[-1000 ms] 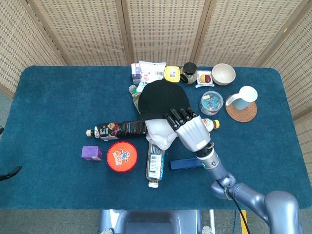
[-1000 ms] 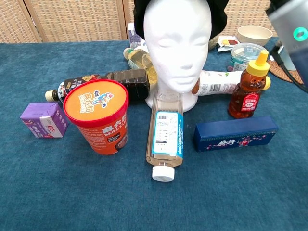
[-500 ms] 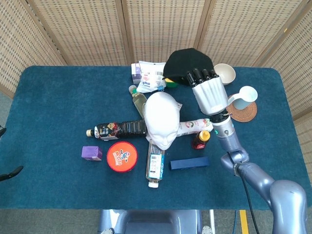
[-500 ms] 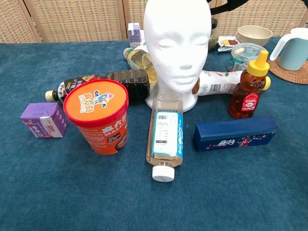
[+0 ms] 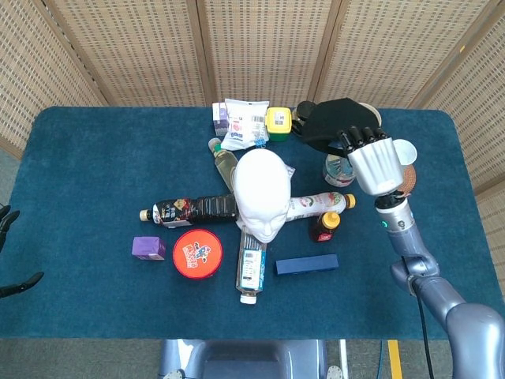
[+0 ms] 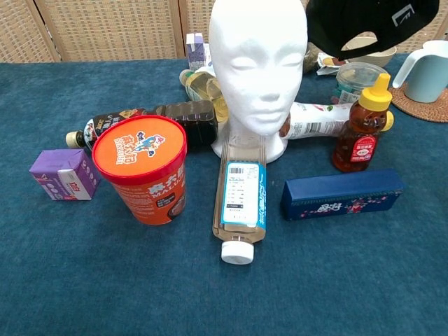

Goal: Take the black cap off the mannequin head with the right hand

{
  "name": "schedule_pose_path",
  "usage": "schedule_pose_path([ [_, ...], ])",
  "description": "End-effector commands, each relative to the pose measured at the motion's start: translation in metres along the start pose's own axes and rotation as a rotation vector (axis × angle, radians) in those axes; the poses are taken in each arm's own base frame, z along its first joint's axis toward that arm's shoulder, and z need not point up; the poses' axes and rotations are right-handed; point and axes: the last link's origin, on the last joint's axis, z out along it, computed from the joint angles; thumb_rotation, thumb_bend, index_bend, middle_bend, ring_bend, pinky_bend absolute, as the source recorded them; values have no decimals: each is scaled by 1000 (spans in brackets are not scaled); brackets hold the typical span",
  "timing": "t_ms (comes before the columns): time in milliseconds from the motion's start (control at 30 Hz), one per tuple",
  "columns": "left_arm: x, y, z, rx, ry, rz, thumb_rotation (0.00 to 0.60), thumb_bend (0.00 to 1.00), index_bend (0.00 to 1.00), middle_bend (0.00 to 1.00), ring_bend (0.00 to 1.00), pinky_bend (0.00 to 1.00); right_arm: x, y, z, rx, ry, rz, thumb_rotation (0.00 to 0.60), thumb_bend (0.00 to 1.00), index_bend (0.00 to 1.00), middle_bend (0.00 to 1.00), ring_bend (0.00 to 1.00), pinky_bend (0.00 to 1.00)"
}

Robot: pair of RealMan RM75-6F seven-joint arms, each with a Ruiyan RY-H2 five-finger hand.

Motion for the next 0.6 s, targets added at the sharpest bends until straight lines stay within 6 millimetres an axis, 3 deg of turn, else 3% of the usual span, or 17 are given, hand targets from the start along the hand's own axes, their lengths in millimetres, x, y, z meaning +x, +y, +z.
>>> schedule_pose_path([
  [33, 1, -1, 0, 6, 5, -6, 600, 131, 0, 0, 0, 0, -2, 6, -14, 11, -11, 4, 600, 521, 694, 733, 728, 850],
  [133, 4, -3, -1, 13, 15, -16, 600, 131, 0, 0, 0, 0, -2, 20, -44, 41, -48, -2, 600, 522, 694, 733, 725, 847],
  [400, 3, -3, -1, 7, 8, -18, 600, 132, 0, 0, 0, 0, 8, 28, -99, 110, -76, 47, 600, 514, 684, 713, 690, 790],
  [600, 2, -1, -3, -6, 4, -17, 600, 131, 0, 0, 0, 0, 20, 26, -134, 182, -122, 100, 600, 450, 527, 598, 576, 676],
])
